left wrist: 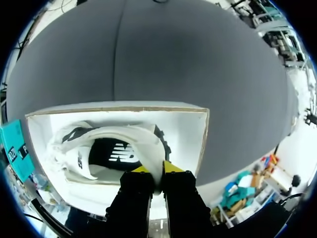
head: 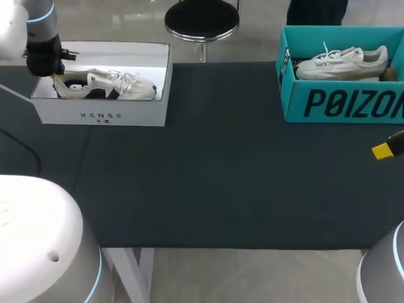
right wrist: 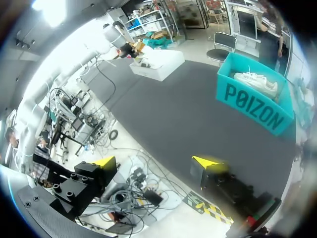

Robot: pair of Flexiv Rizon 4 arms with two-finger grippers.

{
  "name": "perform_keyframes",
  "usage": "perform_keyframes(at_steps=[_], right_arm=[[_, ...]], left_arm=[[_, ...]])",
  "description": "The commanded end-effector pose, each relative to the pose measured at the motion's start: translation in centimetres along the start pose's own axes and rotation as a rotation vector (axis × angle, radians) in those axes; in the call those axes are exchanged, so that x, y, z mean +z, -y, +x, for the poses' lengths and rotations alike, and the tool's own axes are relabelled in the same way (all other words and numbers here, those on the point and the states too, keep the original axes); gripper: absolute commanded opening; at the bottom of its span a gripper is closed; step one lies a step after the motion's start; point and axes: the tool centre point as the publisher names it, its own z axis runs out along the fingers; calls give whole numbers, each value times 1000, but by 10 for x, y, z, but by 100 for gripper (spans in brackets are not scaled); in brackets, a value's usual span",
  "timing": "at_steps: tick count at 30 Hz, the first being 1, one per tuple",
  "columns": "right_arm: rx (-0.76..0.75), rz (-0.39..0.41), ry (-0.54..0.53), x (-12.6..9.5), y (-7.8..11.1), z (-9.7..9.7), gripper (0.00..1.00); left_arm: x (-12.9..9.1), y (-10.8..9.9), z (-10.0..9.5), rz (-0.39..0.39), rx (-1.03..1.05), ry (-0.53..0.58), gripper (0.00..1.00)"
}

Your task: Take the shoe out of the shoebox, open the shoe tongue, remove and reinsert the insole, then place the shoe into the shoebox

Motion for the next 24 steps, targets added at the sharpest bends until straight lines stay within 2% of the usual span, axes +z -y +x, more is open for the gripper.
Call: perform_keyframes(at_steps=[1, 10, 22, 24], right_arm=[[1, -44, 12, 0, 10, 5, 100], [1, -44, 12, 0, 10, 5, 100], [1, -44, 12, 0, 10, 5, 100], [1, -44, 12, 0, 10, 5, 100]], left_arm=[[8, -1, 0, 5, 8, 7, 0], [23, 1, -1, 15, 15, 7, 0], [39, -6, -1, 7, 11, 0, 0], [40, -7, -1, -24, 12, -2, 0]])
